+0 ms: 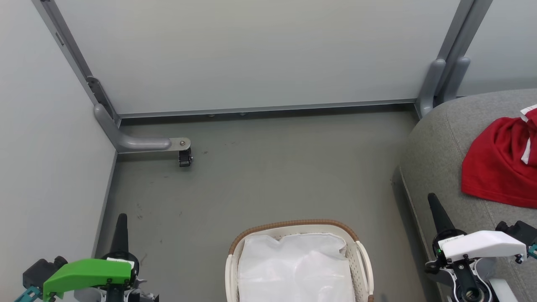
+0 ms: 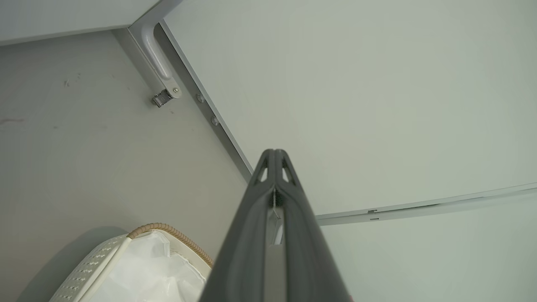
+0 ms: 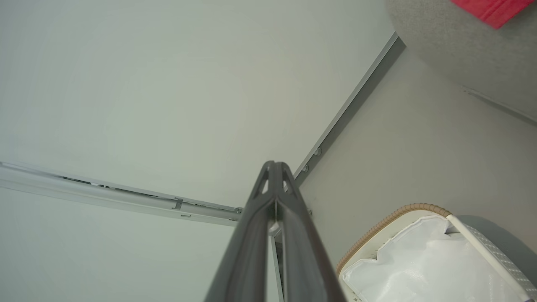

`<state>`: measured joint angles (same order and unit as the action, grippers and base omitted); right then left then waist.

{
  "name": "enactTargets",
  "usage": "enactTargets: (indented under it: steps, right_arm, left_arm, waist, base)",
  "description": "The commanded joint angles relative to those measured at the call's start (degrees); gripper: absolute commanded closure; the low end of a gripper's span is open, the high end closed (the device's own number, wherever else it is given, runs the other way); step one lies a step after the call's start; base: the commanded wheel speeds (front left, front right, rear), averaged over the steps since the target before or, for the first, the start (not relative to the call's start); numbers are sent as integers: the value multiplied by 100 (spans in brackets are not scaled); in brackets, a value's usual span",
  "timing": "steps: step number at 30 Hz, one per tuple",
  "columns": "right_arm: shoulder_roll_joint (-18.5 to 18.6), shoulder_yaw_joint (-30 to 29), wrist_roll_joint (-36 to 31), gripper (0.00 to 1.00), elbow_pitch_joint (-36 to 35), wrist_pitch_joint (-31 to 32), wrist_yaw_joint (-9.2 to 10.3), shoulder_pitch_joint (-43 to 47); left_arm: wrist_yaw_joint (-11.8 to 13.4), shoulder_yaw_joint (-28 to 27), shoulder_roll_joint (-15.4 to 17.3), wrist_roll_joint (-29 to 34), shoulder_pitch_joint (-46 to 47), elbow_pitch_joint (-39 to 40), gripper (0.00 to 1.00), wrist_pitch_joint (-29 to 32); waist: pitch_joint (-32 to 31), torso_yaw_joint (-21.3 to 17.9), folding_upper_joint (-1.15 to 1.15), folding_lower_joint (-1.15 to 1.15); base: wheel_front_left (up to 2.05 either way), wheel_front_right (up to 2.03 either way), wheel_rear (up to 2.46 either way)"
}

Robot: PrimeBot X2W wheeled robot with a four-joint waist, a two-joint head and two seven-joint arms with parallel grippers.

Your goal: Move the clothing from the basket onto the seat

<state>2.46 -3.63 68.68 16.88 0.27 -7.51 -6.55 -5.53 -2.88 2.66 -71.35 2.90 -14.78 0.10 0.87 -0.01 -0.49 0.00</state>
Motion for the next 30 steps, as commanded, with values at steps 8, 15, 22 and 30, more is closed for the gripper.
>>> enactTargets:
  steps: [8,15,22,30]
  right_arm:
    - [41,-78,509,100,-117,133,2,8]
    - [44,-120,853,100,-153,231,2,16]
    - [47,-158,1170,100,-183,316,3,25]
    - [50,-201,1515,100,-218,406,3,35]
  left_arm:
    - [-63,-93,37,-445,181,68,100,143]
    - [-94,-147,38,-747,211,71,100,237]
    - [-120,-194,40,-1038,251,75,100,327]
    - [-146,-246,41,-1349,283,75,100,418]
  waist:
    - [-11,0,31,0]
    - [-20,0,34,0]
    - [-29,0,37,0]
    - [-39,1,40,0]
  base:
    - [0,0,0]
    - [0,0,0]
    - [0,0,0]
    - [0,0,0]
